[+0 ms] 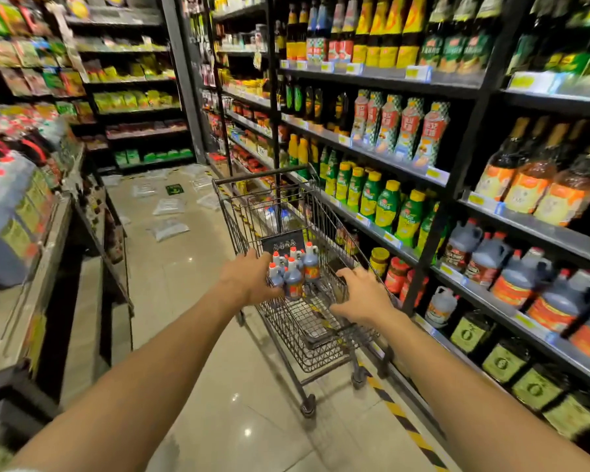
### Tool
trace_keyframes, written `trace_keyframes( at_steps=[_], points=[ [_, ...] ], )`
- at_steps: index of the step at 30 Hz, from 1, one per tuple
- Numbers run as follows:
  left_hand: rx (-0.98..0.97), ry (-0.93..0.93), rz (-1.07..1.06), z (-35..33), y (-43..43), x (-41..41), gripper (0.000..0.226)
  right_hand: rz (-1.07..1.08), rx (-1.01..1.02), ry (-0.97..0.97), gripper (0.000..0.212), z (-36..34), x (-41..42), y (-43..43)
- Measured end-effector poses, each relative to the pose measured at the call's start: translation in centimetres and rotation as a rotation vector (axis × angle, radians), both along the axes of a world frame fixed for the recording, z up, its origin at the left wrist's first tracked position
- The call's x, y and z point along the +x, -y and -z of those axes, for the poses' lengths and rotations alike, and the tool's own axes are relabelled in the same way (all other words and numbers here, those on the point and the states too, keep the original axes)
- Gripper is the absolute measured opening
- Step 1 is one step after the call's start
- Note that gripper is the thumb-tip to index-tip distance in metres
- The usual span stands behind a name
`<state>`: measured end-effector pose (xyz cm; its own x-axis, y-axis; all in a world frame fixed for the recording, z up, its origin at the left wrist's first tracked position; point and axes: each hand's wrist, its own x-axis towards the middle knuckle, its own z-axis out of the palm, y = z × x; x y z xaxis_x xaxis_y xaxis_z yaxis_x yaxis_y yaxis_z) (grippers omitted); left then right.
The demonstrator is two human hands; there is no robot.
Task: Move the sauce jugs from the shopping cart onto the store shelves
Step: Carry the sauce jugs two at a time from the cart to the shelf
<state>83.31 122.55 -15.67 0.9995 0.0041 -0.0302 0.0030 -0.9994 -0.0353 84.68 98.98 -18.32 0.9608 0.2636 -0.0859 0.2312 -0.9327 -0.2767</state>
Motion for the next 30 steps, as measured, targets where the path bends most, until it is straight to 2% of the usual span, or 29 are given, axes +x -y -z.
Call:
trace_keyframes(
  at_steps=[8,18,23,27,30],
  points=[
    [-0.044,-0.040,0.017,2.9,-2.8,9.0,0.073,0.031,-0.032,-0.066,0.076,2.7,9.0,-3.4],
    [-0.117,-0.112,-0.004,5.6,-5.7,23.7,0.071,0.012,0.104,-0.165,0.079,7.5,25.3,-10.6],
    [-0.144,-0.180,-0.005,8.1,-8.1,28.6,0.069,-0.007,0.084,-0.255,0.095,11.4,29.7,-13.4],
    [-0.154,-0.229,-0.015,10.8,-11.1,33.2,0.063,0.053,0.126,-0.283,0.091,13.8,33.6,-14.9],
    [-0.133,-0.317,0.036,13.2,-12.8,37.4,0.069,0.129,0.154,-0.335,0.090,15.7,36.6,-15.9]
  ],
)
